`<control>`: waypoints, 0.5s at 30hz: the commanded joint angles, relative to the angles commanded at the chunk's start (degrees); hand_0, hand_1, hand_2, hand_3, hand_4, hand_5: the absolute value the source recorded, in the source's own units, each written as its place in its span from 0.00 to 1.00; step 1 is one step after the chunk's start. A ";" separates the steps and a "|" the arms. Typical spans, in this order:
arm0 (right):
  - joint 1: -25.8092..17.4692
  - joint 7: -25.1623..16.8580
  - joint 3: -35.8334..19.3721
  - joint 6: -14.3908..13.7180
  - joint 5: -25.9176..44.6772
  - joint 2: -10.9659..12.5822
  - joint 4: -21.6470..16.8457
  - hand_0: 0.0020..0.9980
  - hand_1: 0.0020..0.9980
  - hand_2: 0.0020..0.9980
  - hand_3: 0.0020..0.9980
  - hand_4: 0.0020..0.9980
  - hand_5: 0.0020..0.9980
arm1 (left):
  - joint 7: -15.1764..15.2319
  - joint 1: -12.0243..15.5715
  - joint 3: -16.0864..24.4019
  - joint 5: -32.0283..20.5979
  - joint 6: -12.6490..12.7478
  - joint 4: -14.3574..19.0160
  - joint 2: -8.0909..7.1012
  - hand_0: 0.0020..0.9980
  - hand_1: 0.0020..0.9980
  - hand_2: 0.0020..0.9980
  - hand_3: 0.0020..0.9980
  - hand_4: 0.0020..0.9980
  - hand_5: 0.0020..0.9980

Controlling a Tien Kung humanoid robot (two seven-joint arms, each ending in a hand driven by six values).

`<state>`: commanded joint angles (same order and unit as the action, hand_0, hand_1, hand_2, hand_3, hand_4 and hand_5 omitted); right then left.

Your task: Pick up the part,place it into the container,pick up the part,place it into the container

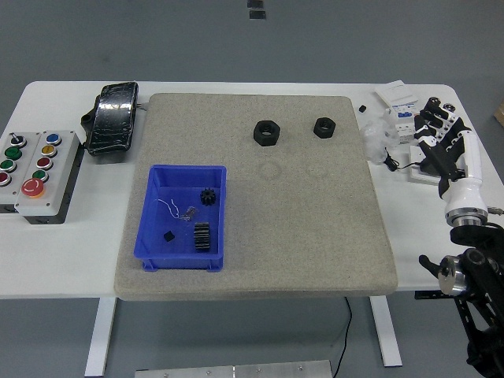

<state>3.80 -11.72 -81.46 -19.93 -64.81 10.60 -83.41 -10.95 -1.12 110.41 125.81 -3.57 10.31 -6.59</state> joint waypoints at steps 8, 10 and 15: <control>0.15 0.14 -0.54 0.10 0.06 -0.04 0.15 0.62 0.66 0.69 0.67 0.78 0.35 | -0.45 -0.24 -0.32 -0.14 -0.09 0.00 0.19 0.66 0.61 0.57 0.63 0.65 0.47; 0.27 0.12 -0.58 0.15 -0.02 -0.04 0.09 0.62 0.66 0.69 0.67 0.78 0.35 | -0.53 -0.20 -0.32 -0.18 -0.06 0.00 0.20 0.66 0.61 0.57 0.63 0.65 0.47; 0.60 0.16 -0.20 0.53 -0.10 -0.09 0.19 0.62 0.66 0.69 0.67 0.78 0.35 | -0.64 -0.10 -0.39 -0.50 0.08 0.00 0.04 0.66 0.61 0.57 0.63 0.65 0.47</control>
<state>4.40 -11.56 -81.66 -19.40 -64.91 10.51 -83.22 -11.59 -1.22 110.02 125.30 -3.49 10.31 -6.55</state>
